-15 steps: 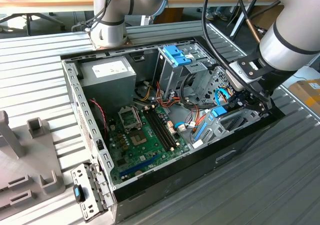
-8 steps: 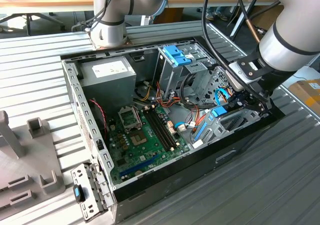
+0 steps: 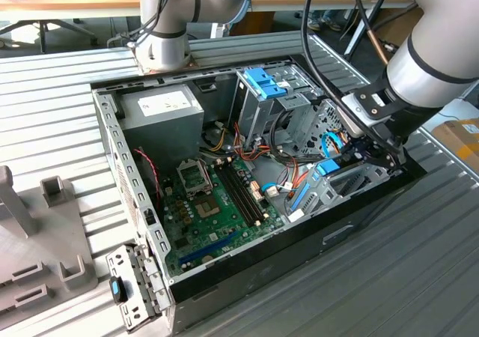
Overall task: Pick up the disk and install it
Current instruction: 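Insert the first disk wire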
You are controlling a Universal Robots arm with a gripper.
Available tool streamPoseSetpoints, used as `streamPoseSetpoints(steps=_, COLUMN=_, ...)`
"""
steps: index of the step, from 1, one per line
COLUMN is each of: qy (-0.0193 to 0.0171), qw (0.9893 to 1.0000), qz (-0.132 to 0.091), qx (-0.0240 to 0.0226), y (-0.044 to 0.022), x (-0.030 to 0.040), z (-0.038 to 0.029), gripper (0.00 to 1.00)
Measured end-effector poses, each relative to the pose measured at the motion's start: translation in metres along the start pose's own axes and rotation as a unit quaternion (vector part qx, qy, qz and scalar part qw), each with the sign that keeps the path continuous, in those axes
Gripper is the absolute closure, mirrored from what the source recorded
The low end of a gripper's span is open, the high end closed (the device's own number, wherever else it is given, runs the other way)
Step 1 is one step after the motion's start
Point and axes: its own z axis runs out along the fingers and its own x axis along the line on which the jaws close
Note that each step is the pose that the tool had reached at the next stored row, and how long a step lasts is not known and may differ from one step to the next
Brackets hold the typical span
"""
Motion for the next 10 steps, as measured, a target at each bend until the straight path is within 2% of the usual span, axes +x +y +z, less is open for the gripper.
streamPoseSetpoints(steps=10, qy=0.0002, qw=1.0000, qz=0.000, qx=0.0000, y=0.0004, x=0.0003, z=0.0017, gripper=0.84)
